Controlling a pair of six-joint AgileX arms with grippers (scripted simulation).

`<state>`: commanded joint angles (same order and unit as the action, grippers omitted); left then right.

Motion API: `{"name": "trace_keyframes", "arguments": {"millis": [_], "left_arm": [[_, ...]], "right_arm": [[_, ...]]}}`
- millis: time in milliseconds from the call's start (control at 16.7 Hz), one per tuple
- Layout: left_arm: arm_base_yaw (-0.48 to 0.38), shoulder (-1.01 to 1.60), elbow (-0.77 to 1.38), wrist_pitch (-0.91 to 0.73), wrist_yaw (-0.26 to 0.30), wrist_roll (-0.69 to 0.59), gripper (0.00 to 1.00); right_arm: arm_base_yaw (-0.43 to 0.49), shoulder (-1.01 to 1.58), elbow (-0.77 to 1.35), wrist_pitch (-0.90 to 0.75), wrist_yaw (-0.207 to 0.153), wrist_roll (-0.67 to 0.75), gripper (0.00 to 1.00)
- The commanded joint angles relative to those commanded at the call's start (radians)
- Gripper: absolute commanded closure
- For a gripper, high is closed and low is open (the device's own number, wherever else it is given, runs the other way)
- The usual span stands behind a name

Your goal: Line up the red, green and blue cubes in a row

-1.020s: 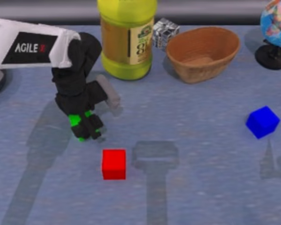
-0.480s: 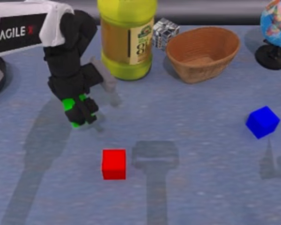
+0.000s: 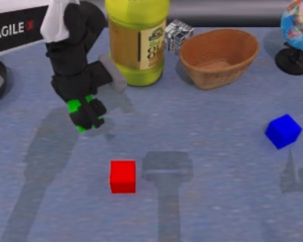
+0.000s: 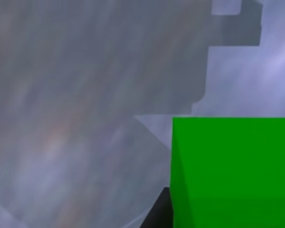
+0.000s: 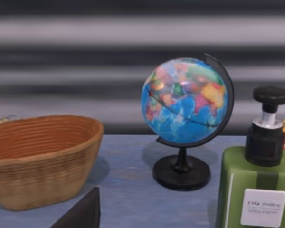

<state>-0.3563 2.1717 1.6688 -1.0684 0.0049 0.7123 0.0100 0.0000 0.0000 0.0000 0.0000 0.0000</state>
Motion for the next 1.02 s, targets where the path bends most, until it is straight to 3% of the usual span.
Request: {"name": "trace_keyframes", "arguments": {"millis": [120,480,600,1020], "left_arm": [[-0.055,0.002,0.011,-0.012,0.000,0.010,1.00],[-0.353,-0.008,0.051,-0.058,-0.002,0.058,1.00],[-0.414,-0.014,0.057,-0.068,-0.003,0.070,1.00],[-0.428,-0.007,0.046,-0.052,-0.003,0.072,1.00]], "right_arm": [[0.000,0.000,0.000,0.000,0.000,0.000,0.00],[0.000,0.000,0.000,0.000,0.000,0.000,0.00],[0.000,0.000,0.000,0.000,0.000,0.000,0.00],[0.000,0.000,0.000,0.000,0.000,0.000,0.00]]}}
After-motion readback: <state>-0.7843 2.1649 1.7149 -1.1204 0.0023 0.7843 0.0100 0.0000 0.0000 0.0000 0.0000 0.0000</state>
